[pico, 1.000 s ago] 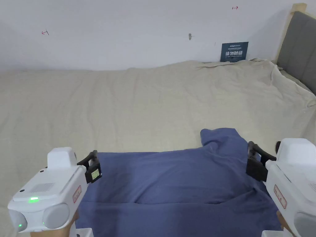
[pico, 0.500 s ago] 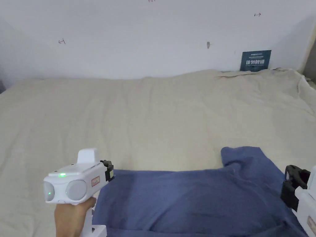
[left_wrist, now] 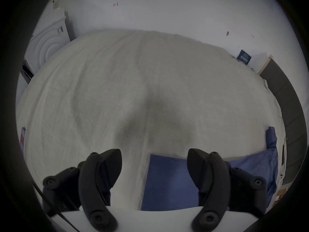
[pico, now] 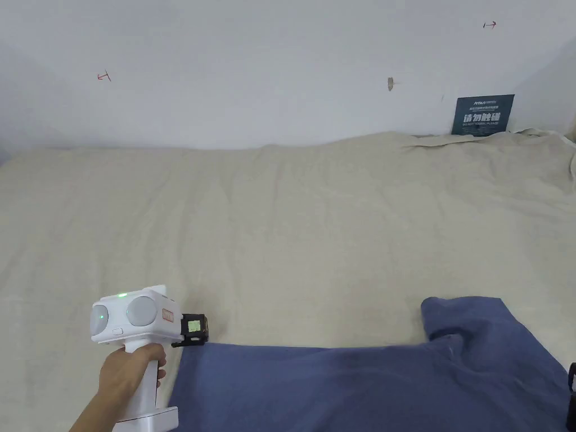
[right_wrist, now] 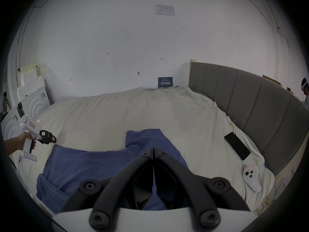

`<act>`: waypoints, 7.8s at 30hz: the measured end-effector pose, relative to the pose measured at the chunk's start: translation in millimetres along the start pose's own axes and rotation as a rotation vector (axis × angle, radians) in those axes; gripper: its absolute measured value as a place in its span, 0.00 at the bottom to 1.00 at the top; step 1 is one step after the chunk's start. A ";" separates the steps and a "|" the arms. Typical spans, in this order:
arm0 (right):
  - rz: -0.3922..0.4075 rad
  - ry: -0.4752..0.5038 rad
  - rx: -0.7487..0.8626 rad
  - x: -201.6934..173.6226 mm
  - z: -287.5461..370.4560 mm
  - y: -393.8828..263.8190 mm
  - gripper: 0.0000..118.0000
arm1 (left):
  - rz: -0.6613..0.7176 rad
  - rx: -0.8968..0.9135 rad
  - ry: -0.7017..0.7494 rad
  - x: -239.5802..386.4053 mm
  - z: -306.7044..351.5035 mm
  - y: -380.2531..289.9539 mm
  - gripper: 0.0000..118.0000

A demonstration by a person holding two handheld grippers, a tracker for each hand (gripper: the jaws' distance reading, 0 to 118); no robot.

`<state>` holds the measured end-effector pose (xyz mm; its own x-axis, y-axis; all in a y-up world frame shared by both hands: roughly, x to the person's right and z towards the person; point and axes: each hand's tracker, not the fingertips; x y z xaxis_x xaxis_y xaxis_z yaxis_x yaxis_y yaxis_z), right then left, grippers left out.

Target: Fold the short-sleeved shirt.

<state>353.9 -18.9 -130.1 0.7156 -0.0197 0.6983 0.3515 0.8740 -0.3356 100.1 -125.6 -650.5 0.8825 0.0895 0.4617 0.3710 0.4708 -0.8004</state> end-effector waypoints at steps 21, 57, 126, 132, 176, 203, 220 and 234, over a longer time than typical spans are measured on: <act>-0.056 0.094 -0.221 50.2 -130.1 36.3 0.12 | -0.110 0.116 -0.150 27.4 67.8 -45.7 0.00; 0.042 0.128 -0.297 54.9 -136.0 45.4 0.02 | -0.059 0.183 -0.140 -2.7 109.5 -59.1 0.00; 0.105 0.020 0.173 -9.1 112.7 4.2 0.46 | -0.230 0.701 -0.005 39.2 253.4 -231.6 0.37; 0.085 0.053 0.198 -16.3 113.1 2.1 0.00 | -0.195 0.713 -0.114 37.8 256.5 -231.1 0.00; 0.119 -0.016 0.018 13.1 88.6 -26.1 0.00 | 0.101 -0.141 -0.456 -92.2 90.8 -215.3 0.13; 0.100 -0.001 0.031 21.3 94.0 -21.8 0.00 | 0.154 -0.059 -0.203 -142.6 183.5 -174.2 0.01; 0.076 0.008 0.067 33.1 110.7 -23.9 0.00 | -0.137 -0.219 -0.394 62.3 152.4 -184.3 0.01; 0.068 -0.021 0.052 45.9 113.7 -28.5 0.00 | -0.162 -0.286 -0.413 138.8 111.5 -210.9 0.21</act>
<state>308.1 10.5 -16.6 0.7239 0.0499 0.6881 0.2704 0.8970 -0.3496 112.1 -114.6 -375.1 0.6409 0.4011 0.6545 0.6085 0.2542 -0.7517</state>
